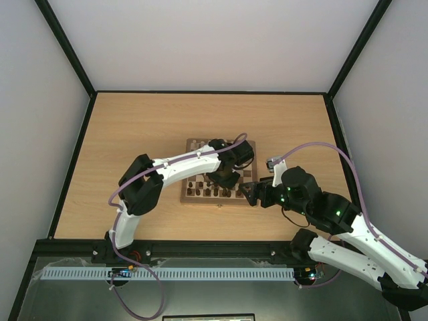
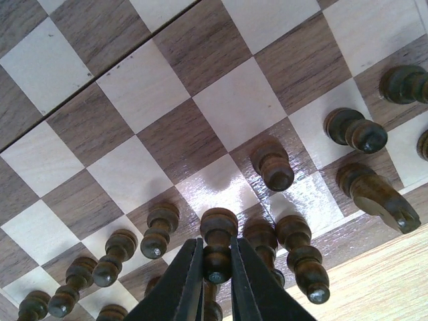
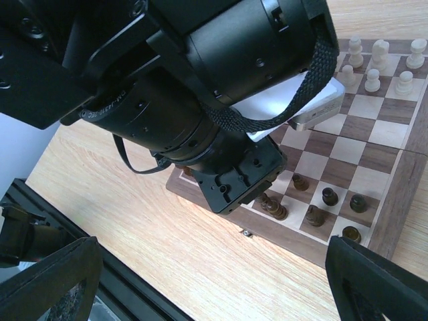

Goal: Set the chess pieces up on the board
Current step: Place the chess piece on the chessboard.

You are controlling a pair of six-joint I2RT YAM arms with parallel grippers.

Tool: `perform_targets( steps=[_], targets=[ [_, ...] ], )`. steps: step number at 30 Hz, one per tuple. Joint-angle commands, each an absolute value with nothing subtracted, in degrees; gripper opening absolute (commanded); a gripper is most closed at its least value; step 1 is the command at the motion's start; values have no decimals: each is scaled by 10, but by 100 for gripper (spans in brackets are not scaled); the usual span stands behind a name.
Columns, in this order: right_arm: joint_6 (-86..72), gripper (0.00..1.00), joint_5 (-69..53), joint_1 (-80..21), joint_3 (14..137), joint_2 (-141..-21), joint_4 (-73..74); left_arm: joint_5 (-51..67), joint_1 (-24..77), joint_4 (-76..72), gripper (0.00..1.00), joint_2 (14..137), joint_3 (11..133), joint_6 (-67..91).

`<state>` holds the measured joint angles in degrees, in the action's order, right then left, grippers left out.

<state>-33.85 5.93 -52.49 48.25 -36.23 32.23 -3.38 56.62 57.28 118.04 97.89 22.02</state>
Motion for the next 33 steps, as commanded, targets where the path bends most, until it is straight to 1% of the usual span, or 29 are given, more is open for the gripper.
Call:
perform_targets(
  steps=[1, 20, 33],
  targets=[
    [-332, 92, 53, -523, 477, -363, 329, -26, 569, 587, 2, 1190, 996, 211],
    [-328, 92, 41, -523, 474, -364, 325, -15, 568, 576, 4, 1211, 996, 202],
    [-326, 93, 33, -523, 472, -364, 323, -16, 567, 574, 12, 1217, 995, 200]
  ],
)
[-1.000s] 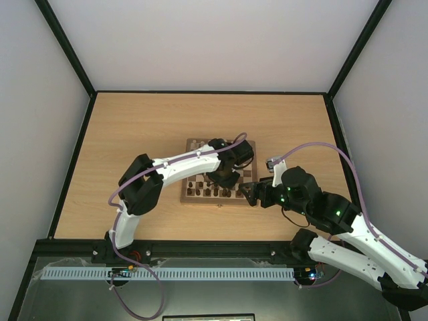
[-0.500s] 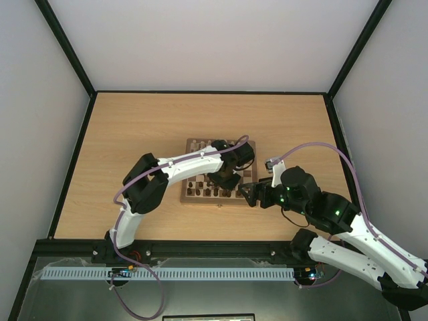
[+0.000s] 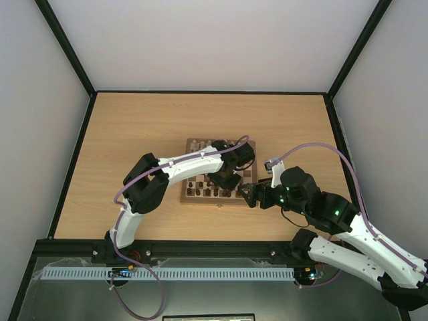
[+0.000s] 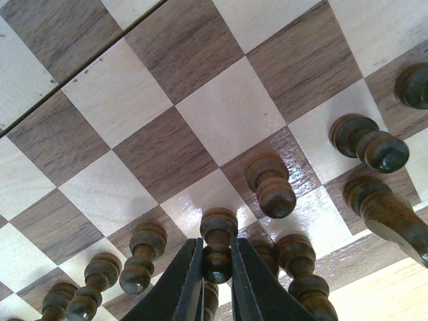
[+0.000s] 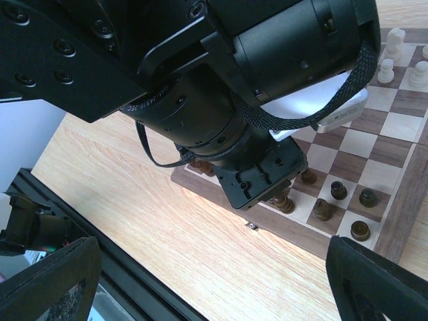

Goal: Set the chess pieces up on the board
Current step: Place the chess piece on the chessboard.

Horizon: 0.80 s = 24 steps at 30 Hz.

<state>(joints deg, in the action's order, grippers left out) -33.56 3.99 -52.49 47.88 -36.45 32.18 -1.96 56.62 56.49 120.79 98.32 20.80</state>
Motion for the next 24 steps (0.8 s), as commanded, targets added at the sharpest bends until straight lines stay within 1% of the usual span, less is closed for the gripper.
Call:
perform_targets(
  steps=[1, 8, 17, 24],
  targets=[
    [-325, 93, 32, -524, 473, -364, 322, -15, 566, 574, 14, 1217, 995, 200],
    [-324, 93, 31, -523, 471, -365, 322, -15, 566, 574, 25, 1215, 996, 200],
    [-324, 93, 29, -523, 470, -365, 320, -20, 565, 570, 28, 1208, 1006, 199],
    [-323, 93, 31, -523, 471, -368, 321, -31, 551, 570, 30, 1196, 1054, 193]
  ],
)
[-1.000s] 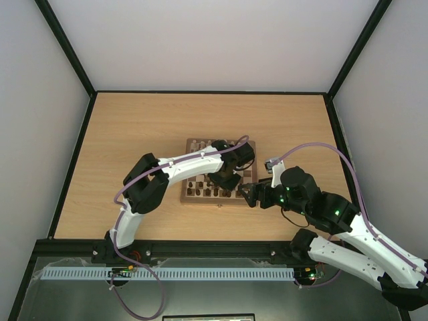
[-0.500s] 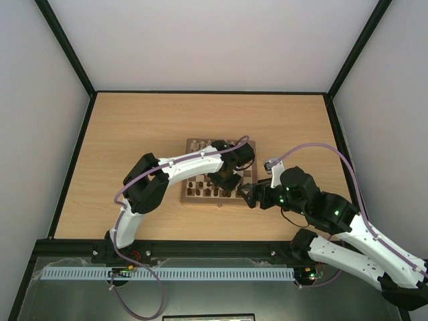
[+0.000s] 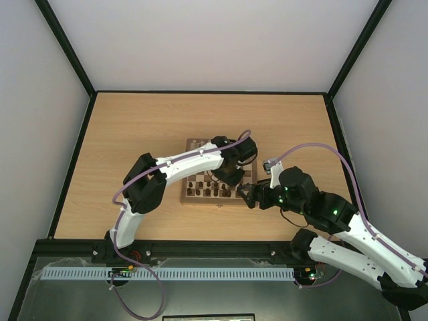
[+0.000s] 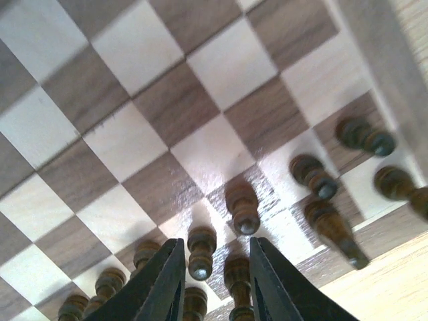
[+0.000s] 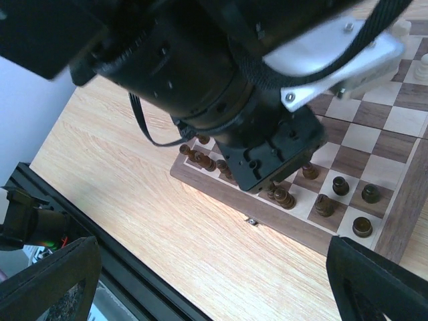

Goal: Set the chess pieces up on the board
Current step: Place the chess piece on the chessboard, then adjust the chess piece on the chessboard.

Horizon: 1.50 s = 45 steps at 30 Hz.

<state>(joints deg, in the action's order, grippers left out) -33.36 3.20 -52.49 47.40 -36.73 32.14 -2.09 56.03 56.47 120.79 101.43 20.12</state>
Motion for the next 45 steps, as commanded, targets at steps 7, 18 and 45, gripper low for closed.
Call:
perform_targets(
  steps=[7, 18, 45],
  targets=[
    [-323, 93, 35, -523, 475, -370, 325, -37, 548, 564, 32, 1160, 1096, 191],
    [-330, 99, 49, -523, 478, -379, 330, -54, 554, 491, 44, 1006, 1022, 211],
    [-384, 99, 71, -524, 480, -486, 289, -128, 555, 314, 99, 627, 659, 287]
  ],
)
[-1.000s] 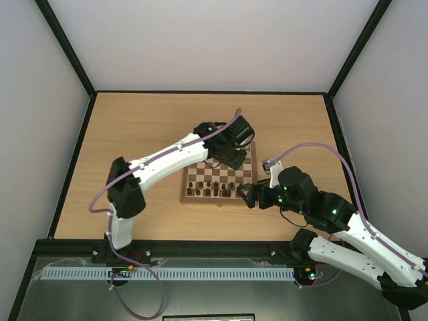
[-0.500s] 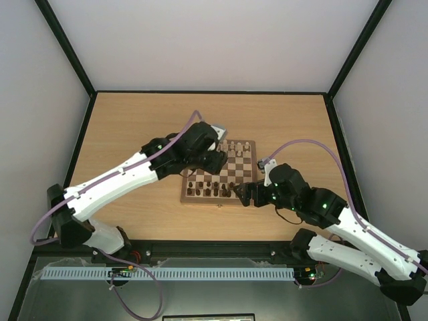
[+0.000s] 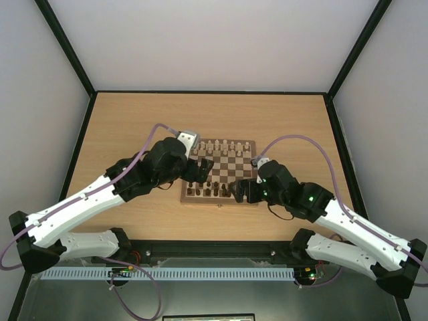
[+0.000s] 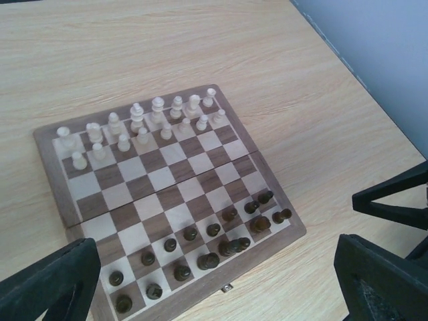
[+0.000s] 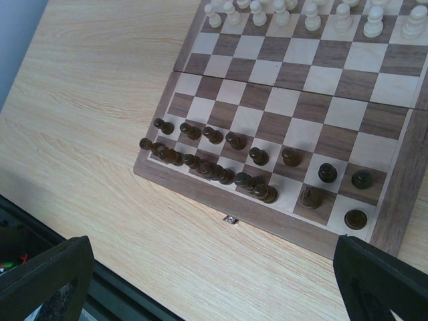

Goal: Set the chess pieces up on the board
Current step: Adjust the chess piece on the chessboard.

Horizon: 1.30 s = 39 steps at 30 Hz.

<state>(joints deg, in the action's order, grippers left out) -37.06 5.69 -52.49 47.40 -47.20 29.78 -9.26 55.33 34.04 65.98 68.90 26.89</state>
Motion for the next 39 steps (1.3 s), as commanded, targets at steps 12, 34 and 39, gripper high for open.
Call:
perform_targets(
  steps=[12, 34, 39],
  targets=[
    [-400, 98, 87, -524, 480, -537, 265, -177, 555, 282, 99, 568, 589, 302],
    [-434, 75, 104, -524, 466, -643, 307, -163, 550, 246, 99, 564, 529, 316],
    [-433, 61, 110, -524, 460, -646, 298, -170, 549, 235, 99, 565, 518, 319]
  ],
)
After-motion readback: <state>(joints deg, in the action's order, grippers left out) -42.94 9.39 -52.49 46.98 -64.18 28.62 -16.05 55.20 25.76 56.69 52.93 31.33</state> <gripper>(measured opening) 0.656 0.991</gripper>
